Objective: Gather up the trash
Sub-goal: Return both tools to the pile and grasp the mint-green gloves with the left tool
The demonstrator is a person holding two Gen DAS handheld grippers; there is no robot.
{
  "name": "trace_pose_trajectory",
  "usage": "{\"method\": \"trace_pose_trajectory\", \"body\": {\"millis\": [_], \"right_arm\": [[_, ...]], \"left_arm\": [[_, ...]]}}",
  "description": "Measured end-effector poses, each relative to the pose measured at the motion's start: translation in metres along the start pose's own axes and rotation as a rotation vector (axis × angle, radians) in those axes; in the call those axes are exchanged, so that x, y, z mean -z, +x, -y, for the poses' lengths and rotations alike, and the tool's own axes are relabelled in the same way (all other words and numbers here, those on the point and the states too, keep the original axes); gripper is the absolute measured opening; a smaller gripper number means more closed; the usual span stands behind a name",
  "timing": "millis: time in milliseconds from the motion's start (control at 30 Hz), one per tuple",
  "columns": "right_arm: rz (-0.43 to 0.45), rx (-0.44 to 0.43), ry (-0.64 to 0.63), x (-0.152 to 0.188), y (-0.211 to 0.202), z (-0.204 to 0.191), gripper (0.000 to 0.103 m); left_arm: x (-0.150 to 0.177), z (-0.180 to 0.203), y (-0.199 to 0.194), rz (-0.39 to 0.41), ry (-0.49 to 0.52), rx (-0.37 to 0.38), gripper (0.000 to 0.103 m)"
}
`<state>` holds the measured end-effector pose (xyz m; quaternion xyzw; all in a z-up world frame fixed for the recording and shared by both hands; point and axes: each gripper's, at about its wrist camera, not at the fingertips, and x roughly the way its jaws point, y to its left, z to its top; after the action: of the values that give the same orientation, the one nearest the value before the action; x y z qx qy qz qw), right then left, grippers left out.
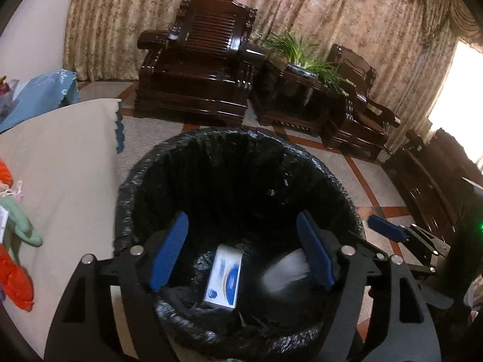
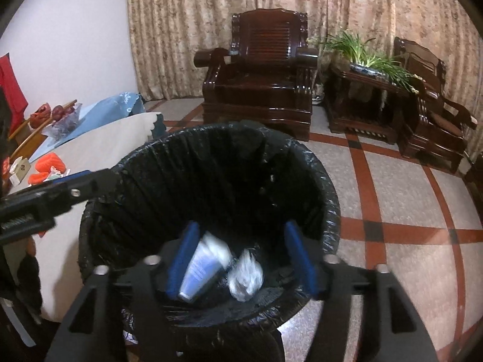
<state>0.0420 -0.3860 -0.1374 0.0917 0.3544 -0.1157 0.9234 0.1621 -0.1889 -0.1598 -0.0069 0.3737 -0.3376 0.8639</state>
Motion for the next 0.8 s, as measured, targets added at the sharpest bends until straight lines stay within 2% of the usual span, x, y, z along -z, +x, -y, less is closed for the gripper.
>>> {"method": "trace_pose_trajectory", "body": {"millis": [33,100,167,367,600,800], "right_arm": [[0.005,0.005,0.002,0.0,-0.002,-0.002,0.085],[0.025,0.006,0.01,-0.004,-0.005,-0.005,0.092],[0.039,-0.01,0.014,-0.009,-0.008,-0.011,0.097],[0.076,-0.104,0.002,-0.021,-0.01,-0.053,0.097],[0.132,-0.225,-0.09,-0.032,-0.012,-0.122,0.097],[0.175,-0.314,-0.168,-0.036,-0.014,-0.181,0.097]], "left_arm": [[0.0,-0.003,-0.005,0.007,-0.003,-0.007,0.078],[-0.001,-0.008,-0.017,0.028,-0.003,-0.038,0.087],[0.0,-0.017,-0.032,0.051,-0.001,-0.077,0.09],[0.004,-0.049,-0.082,0.109,-0.025,-0.204,0.092],[0.019,-0.103,-0.152,0.187,-0.083,-0.398,0.092],[0.036,-0.149,-0.195,0.211,-0.157,-0.526,0.092]]}}
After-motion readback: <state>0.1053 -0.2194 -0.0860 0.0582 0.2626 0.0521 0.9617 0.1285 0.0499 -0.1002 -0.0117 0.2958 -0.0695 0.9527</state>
